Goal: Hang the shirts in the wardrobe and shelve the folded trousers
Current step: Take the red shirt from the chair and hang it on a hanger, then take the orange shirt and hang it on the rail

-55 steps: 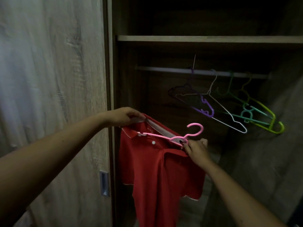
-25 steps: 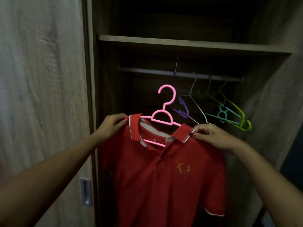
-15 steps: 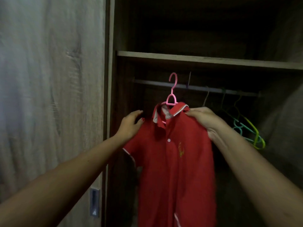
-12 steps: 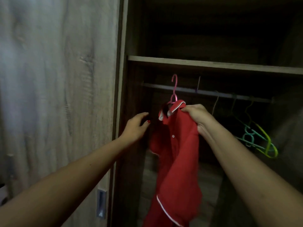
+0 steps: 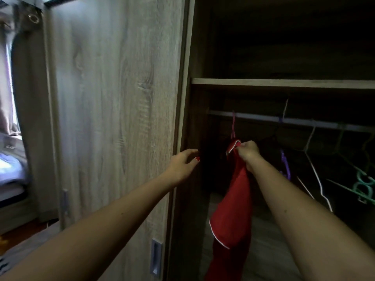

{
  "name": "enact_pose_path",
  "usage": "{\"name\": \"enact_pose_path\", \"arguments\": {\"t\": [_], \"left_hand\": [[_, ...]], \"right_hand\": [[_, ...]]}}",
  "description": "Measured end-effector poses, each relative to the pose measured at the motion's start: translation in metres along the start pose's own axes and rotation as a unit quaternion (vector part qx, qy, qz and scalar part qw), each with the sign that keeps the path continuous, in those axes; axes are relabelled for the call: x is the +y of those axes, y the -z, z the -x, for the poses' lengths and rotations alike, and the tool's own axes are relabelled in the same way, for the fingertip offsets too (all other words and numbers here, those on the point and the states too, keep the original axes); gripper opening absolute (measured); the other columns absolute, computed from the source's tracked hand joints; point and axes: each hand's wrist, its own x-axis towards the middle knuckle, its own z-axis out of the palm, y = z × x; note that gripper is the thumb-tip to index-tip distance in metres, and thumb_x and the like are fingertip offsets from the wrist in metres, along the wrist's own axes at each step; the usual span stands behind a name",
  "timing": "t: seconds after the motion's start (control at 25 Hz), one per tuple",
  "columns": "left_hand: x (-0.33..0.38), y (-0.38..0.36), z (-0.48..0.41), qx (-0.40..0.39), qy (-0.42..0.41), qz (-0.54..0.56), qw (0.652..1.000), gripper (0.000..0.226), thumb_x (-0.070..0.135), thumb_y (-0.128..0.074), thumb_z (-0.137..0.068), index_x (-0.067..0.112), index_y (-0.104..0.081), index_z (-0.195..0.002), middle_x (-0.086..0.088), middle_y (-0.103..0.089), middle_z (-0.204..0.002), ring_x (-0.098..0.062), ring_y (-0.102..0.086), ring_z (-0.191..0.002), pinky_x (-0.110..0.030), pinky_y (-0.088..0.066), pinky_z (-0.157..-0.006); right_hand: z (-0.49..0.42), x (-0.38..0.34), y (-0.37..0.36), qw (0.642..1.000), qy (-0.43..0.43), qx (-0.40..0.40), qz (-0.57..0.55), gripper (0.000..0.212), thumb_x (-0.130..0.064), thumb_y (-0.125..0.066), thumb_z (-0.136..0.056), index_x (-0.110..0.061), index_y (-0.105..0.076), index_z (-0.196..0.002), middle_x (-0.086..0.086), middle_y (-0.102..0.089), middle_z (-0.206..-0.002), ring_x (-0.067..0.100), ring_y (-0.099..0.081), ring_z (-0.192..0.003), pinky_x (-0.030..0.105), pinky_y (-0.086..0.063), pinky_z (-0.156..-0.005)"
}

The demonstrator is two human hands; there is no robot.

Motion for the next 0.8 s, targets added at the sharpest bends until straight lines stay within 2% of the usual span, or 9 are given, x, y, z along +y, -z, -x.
{"name": "enact_pose_path", "arguments": {"t": [0.12, 0.2, 0.24, 0.32, 0.4, 0.48, 0.64, 0.72, 0.8], "left_hand": [[-0.008, 0.001, 0.006, -0.003, 0.003, 0.008, 1.0, 0.041, 0.021, -0.049, -0.096, 0.021, -0.046, -0.137, -0.002, -0.057, -0.128, -0.009, -0.062, -0.094, -0.022, -0.054, -0.075], [-0.011, 0.002, 0.011, -0.008, 0.001, 0.015, 1.0, 0.039, 0.02, -0.049, -0.096, 0.019, -0.048, -0.136, -0.001, -0.058, -0.127, -0.006, -0.06, -0.096, -0.017, -0.052, -0.075], [-0.012, 0.003, 0.014, -0.005, -0.002, 0.023, 1.0, 0.039, 0.019, -0.049, -0.096, 0.018, -0.049, -0.135, 0.0, -0.058, -0.127, -0.007, -0.059, -0.102, -0.019, -0.052, -0.082], [-0.017, 0.008, 0.019, 0.008, 0.004, 0.042, 0.999, 0.036, 0.018, -0.049, -0.097, 0.018, -0.053, -0.133, 0.003, -0.059, -0.125, -0.01, -0.057, -0.113, -0.028, -0.05, -0.095], [-0.024, 0.016, 0.027, 0.032, 0.033, 0.084, 0.995, 0.032, 0.013, -0.046, -0.098, 0.015, -0.056, -0.128, 0.002, -0.063, -0.116, -0.011, -0.061, -0.105, -0.032, -0.05, -0.09], [-0.032, 0.031, 0.041, 0.067, 0.058, 0.145, 0.985, 0.026, 0.009, -0.043, -0.099, 0.009, -0.059, -0.119, -0.003, -0.067, -0.105, -0.009, -0.063, -0.088, -0.028, -0.051, -0.079], [-0.073, 0.093, 0.08, 0.138, 0.104, 0.15, 0.974, 0.022, 0.01, -0.039, -0.1, 0.016, -0.058, -0.109, 0.002, -0.066, -0.093, -0.006, -0.061, -0.078, -0.021, -0.048, -0.068], [-0.117, 0.146, 0.117, 0.186, 0.148, 0.12, 0.964, 0.019, 0.012, -0.042, -0.1, 0.016, -0.059, -0.106, 0.0, -0.067, -0.092, -0.009, -0.063, -0.079, -0.024, -0.048, -0.067], [-0.158, 0.192, 0.149, 0.223, 0.182, 0.084, 0.954, 0.018, 0.012, -0.045, -0.099, 0.011, -0.062, -0.107, -0.007, -0.068, -0.098, -0.005, -0.066, -0.076, -0.021, -0.05, -0.062]], "right_hand": [[0.018, 0.003, -0.002, 0.999, 0.031, 0.0, 0.038, 0.016, -0.009, -0.054, -0.085, -0.01, -0.069, -0.079, 0.023, -0.07, -0.099, 0.036, -0.066, -0.093, 0.041, -0.052, -0.082], [0.031, 0.004, -0.002, 0.995, 0.074, -0.004, 0.074, 0.018, -0.005, -0.057, -0.085, -0.004, -0.069, -0.098, 0.02, -0.067, -0.108, 0.033, -0.063, -0.101, 0.034, -0.048, -0.088], [0.039, 0.003, -0.003, 0.99, 0.111, 0.003, 0.087, 0.021, -0.003, -0.058, -0.085, -0.003, -0.067, -0.104, 0.019, -0.065, -0.111, 0.031, -0.062, -0.103, 0.029, -0.045, -0.088], [0.063, 0.001, -0.01, 0.976, 0.209, 0.006, 0.064, 0.022, 0.001, -0.06, -0.082, -0.006, -0.067, -0.101, 0.016, -0.064, -0.107, 0.026, -0.063, -0.096, 0.019, -0.042, -0.081], [0.093, -0.002, -0.026, 0.957, 0.289, -0.032, 0.02, 0.02, 0.003, -0.061, -0.08, -0.009, -0.067, -0.095, 0.011, -0.066, -0.097, 0.019, -0.063, -0.084, 0.012, -0.043, -0.071], [0.122, -0.007, -0.049, 0.947, 0.309, -0.085, -0.021, 0.016, 0.002, -0.062, -0.081, -0.008, -0.068, -0.092, 0.007, -0.068, -0.089, 0.014, -0.062, -0.078, 0.006, -0.043, -0.065], [0.176, -0.022, -0.116, 0.93, 0.316, -0.174, -0.075, 0.013, -0.001, -0.063, -0.082, -0.011, -0.068, -0.089, 0.003, -0.069, -0.081, 0.016, -0.064, -0.075, 0.013, -0.046, -0.068], [0.211, -0.029, -0.176, 0.912, 0.308, -0.255, -0.088, 0.014, -0.003, -0.063, -0.083, -0.015, -0.067, -0.088, 0.002, -0.069, -0.081, 0.018, -0.066, -0.078, 0.023, -0.051, -0.074], [0.24, -0.036, -0.221, 0.897, 0.29, -0.32, -0.095, 0.017, -0.005, -0.062, -0.083, -0.021, -0.066, -0.084, 0.004, -0.07, -0.08, 0.022, -0.067, -0.078, 0.034, -0.053, -0.077]]}}
